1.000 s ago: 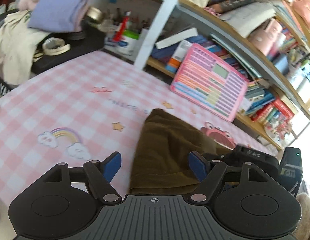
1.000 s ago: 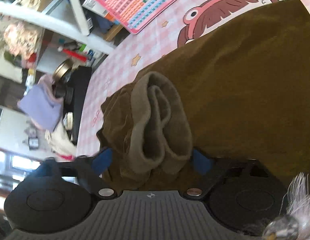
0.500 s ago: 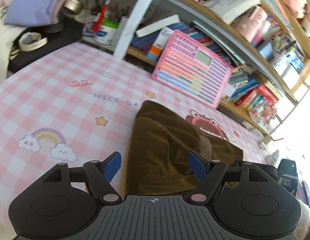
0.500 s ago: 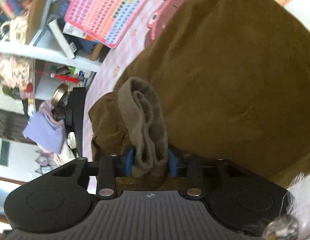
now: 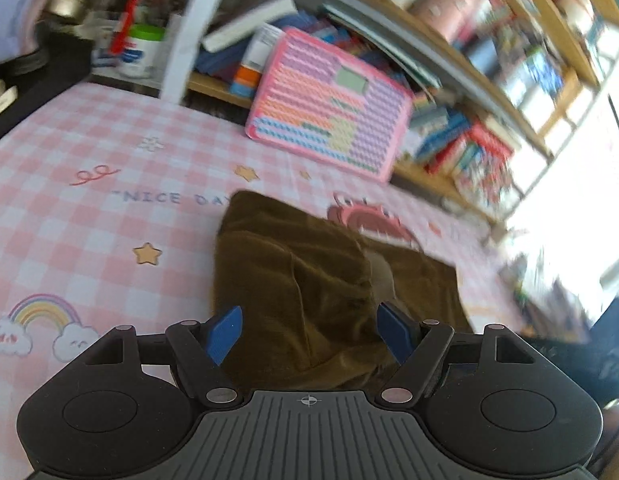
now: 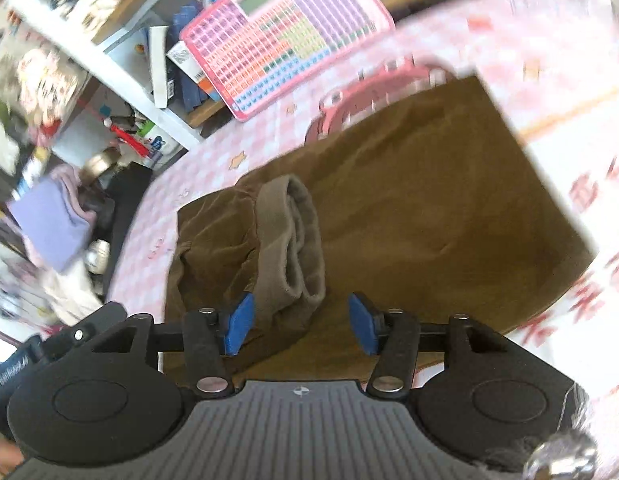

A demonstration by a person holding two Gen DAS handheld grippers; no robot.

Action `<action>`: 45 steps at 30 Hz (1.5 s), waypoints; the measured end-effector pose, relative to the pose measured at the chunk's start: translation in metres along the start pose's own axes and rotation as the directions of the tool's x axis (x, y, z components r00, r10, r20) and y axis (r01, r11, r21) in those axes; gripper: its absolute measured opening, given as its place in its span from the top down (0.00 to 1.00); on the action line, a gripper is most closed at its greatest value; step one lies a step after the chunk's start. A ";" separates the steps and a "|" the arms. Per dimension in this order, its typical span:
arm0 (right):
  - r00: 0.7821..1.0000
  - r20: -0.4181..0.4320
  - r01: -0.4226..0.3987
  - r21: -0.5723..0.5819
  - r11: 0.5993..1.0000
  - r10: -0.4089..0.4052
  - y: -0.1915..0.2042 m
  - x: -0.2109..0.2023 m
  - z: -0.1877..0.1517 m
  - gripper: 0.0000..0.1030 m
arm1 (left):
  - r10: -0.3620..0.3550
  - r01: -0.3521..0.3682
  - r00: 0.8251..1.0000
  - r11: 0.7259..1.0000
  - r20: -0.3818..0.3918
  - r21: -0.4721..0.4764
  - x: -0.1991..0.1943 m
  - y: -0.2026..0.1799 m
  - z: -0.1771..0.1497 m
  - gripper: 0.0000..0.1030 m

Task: Fold clothes
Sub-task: 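Release the trousers and open both grippers above the folded bundle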

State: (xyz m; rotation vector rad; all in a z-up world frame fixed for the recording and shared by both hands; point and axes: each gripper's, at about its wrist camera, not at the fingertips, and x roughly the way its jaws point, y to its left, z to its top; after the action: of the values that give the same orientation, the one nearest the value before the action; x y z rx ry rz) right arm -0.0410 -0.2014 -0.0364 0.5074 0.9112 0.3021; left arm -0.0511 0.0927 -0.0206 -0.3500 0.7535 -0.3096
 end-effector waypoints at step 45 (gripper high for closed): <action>0.977 0.157 0.205 -0.517 0.831 -0.143 0.013 -0.025 -0.009 0.25 | 0.154 -0.152 0.988 0.980 0.000 0.126 0.042 -0.075 -0.008 0.25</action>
State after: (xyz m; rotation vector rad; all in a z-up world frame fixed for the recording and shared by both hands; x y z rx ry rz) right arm -0.0635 -0.1991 -0.0169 -0.0760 0.7160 0.3395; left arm -0.0392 0.0069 -0.0203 -0.1702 0.7624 -0.2124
